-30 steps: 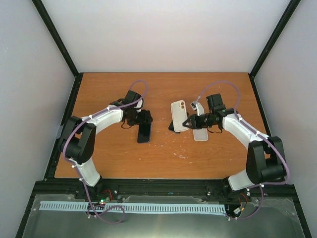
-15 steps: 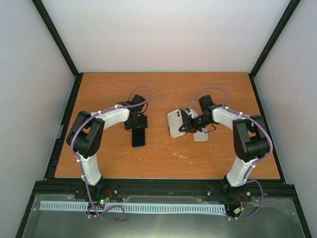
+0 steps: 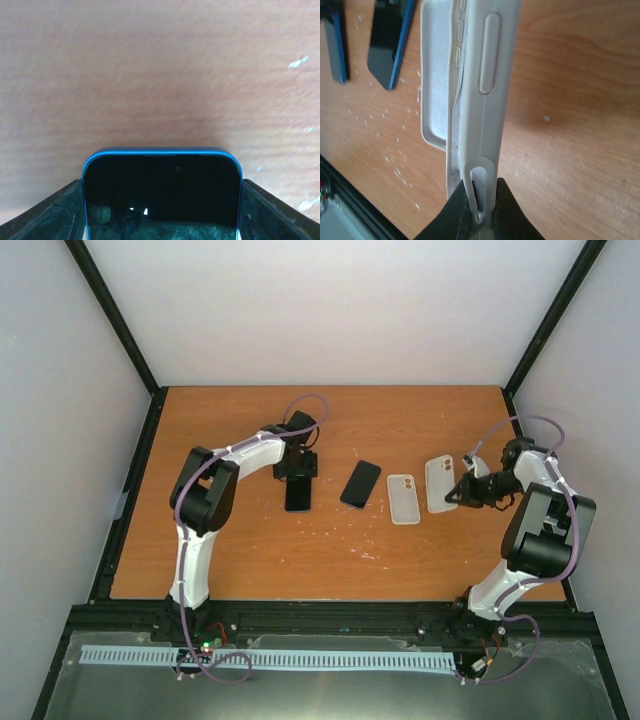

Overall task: Take the phone out of the phone case
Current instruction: Place the phone case at the center of the board.

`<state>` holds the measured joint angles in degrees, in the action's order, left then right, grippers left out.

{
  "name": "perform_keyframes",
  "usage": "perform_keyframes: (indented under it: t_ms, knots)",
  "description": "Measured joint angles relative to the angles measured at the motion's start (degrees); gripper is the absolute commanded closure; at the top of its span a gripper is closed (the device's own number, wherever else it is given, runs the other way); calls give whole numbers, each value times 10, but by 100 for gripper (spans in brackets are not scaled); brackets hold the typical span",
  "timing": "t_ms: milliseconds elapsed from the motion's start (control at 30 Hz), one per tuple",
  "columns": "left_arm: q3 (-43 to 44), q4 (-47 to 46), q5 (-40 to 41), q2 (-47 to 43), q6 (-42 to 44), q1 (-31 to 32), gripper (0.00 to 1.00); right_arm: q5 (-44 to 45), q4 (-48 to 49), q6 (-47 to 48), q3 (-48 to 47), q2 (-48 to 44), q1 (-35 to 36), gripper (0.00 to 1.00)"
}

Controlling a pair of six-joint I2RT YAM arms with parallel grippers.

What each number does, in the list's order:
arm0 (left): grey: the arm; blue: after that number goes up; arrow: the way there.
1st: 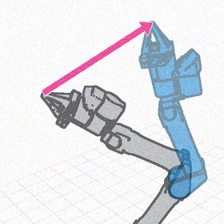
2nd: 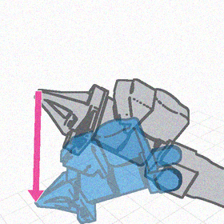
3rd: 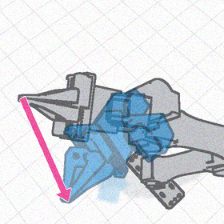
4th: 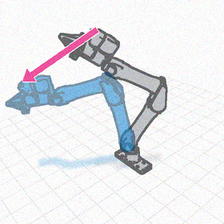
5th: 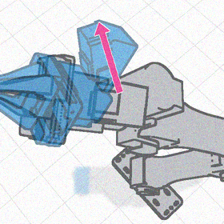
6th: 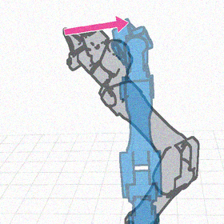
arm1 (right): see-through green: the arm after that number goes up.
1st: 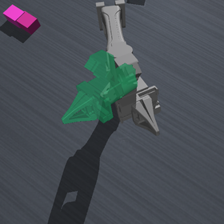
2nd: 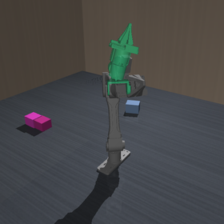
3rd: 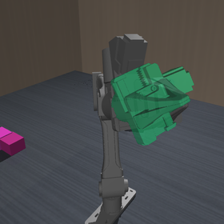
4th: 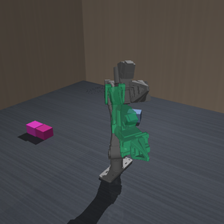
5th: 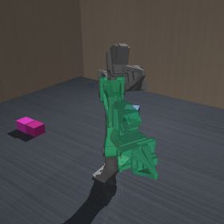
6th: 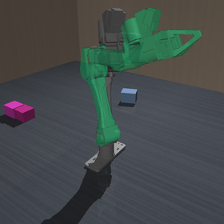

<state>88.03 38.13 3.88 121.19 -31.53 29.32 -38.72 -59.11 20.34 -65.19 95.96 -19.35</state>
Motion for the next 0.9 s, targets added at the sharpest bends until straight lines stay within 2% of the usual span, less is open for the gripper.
perform_keyframes:
  t_ms: [133,267,400,433,533,633,667,700,733,900]
  knots:
    - [56,6,-2,36,14,2,44,22,-56,73,-3,44,-12,97]
    - [93,18,-5,60,27,10,43,46,-67,100,6,71,-13,97]
    - [102,22,-4,66,37,20,39,62,-62,106,7,87,-13,87]
    - [102,22,-4,66,38,22,38,63,-61,107,7,89,-14,82]
    - [101,22,-4,66,40,23,30,69,-56,108,7,98,-16,58]
    - [96,18,-7,62,42,23,19,76,-52,101,7,104,-16,25]
    - [91,15,-8,60,45,23,15,83,-49,99,7,104,-16,20]
    - [86,14,-9,56,47,23,10,87,-45,97,7,103,-17,6]
    - [80,14,-11,52,50,23,7,94,-41,94,7,101,-18,1]
    - [51,14,-19,22,61,23,3,111,-30,85,4,64,-32,0]
